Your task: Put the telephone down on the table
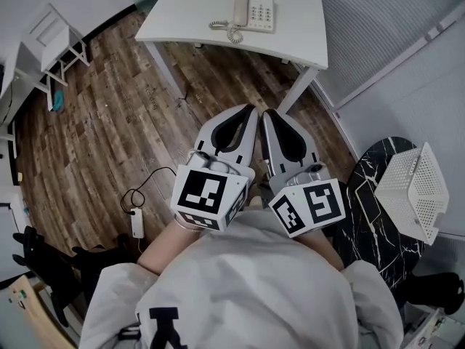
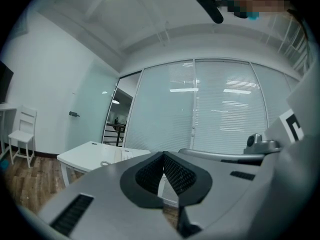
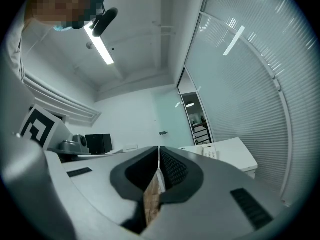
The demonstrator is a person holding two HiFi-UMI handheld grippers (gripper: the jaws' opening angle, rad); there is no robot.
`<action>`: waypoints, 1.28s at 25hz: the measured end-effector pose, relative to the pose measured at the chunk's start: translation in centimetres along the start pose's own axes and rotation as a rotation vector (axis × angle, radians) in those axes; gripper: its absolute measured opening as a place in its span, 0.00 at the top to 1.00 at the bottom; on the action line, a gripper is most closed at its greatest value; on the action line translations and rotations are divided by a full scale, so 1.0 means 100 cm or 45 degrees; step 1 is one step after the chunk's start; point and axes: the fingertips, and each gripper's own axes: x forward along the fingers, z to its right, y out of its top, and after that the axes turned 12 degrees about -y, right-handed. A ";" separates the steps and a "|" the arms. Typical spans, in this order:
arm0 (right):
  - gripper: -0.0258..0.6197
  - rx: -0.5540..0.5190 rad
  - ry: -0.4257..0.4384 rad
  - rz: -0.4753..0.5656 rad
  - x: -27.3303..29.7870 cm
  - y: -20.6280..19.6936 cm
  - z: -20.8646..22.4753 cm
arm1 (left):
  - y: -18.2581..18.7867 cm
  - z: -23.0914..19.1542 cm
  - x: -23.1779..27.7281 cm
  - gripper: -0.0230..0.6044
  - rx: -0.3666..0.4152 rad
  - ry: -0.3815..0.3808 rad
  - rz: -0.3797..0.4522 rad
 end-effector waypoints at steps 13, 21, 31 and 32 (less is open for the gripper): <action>0.92 -0.014 -0.032 -0.037 -0.005 -0.005 0.015 | -0.002 0.003 0.002 0.96 -0.011 0.018 0.016; 0.92 -0.013 -0.037 -0.040 -0.006 -0.009 0.014 | -0.006 0.004 0.001 0.96 -0.016 0.010 0.010; 0.92 -0.022 -0.036 -0.031 -0.007 -0.008 0.010 | -0.005 0.004 -0.002 0.96 -0.018 0.003 0.011; 0.92 -0.022 -0.036 -0.030 -0.007 -0.008 0.010 | -0.005 0.004 -0.002 0.96 -0.017 0.002 0.011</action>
